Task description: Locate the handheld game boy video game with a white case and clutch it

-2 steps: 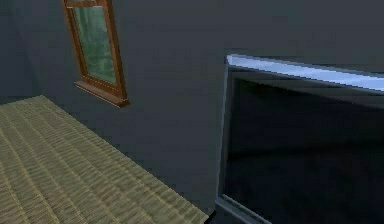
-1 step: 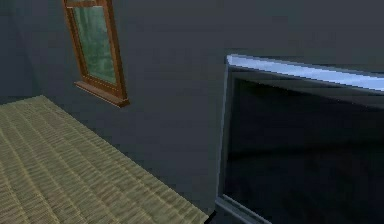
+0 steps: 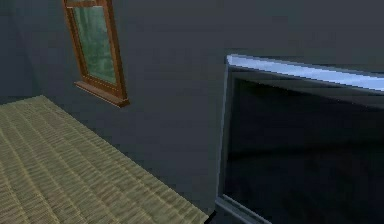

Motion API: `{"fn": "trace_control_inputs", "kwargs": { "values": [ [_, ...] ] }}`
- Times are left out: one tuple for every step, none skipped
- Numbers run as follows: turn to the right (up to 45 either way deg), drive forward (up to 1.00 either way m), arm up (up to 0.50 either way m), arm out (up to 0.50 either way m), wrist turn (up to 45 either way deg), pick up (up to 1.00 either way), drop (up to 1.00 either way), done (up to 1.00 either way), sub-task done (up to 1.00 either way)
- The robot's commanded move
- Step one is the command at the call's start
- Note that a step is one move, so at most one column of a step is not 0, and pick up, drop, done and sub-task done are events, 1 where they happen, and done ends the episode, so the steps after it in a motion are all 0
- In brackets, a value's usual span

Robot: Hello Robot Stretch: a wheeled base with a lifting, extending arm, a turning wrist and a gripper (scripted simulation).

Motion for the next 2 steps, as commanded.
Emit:
{"fn": "trace_control_inputs", "kwargs": {
  "values": [
    [0.0,0.00,0.00,0.00,21.0,0.00,0.00,0.00,0.00],
    [0.0,0.00,-0.30,0.00,0.0,0.00,0.00,0.00,0.00]
  ]
}}
